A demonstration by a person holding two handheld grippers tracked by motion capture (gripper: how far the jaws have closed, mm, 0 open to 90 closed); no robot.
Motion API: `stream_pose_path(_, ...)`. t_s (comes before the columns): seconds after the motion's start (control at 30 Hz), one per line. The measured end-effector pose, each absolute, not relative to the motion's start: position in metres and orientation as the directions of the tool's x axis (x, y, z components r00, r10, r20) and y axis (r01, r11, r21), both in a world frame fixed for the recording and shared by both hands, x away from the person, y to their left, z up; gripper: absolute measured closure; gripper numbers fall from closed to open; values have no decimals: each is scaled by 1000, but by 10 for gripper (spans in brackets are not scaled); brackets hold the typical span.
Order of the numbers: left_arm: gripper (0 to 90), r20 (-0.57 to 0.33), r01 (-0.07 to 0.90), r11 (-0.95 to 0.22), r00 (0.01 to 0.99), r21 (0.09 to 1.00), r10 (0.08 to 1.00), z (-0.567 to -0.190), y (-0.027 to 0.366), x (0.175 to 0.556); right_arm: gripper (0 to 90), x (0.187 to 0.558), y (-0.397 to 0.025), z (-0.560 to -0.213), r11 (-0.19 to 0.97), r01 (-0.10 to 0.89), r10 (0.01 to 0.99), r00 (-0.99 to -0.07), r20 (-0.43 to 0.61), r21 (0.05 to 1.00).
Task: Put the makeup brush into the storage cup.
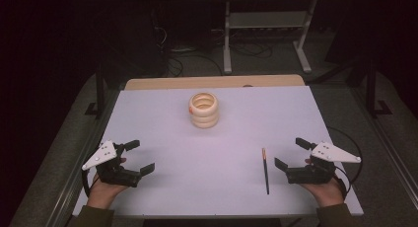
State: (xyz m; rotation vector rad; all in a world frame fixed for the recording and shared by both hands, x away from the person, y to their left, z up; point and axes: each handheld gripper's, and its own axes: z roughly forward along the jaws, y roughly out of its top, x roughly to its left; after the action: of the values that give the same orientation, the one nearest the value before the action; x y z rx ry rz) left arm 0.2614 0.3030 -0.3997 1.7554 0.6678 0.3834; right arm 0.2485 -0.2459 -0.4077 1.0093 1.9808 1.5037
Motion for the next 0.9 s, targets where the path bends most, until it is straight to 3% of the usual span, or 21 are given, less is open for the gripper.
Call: stream_pose_path(0.9, 0, -76, 215, -167, 803, 962, 592, -395, 292, 266, 0, 253, -250, -401, 91, 293, 794, -599, 109, 952)
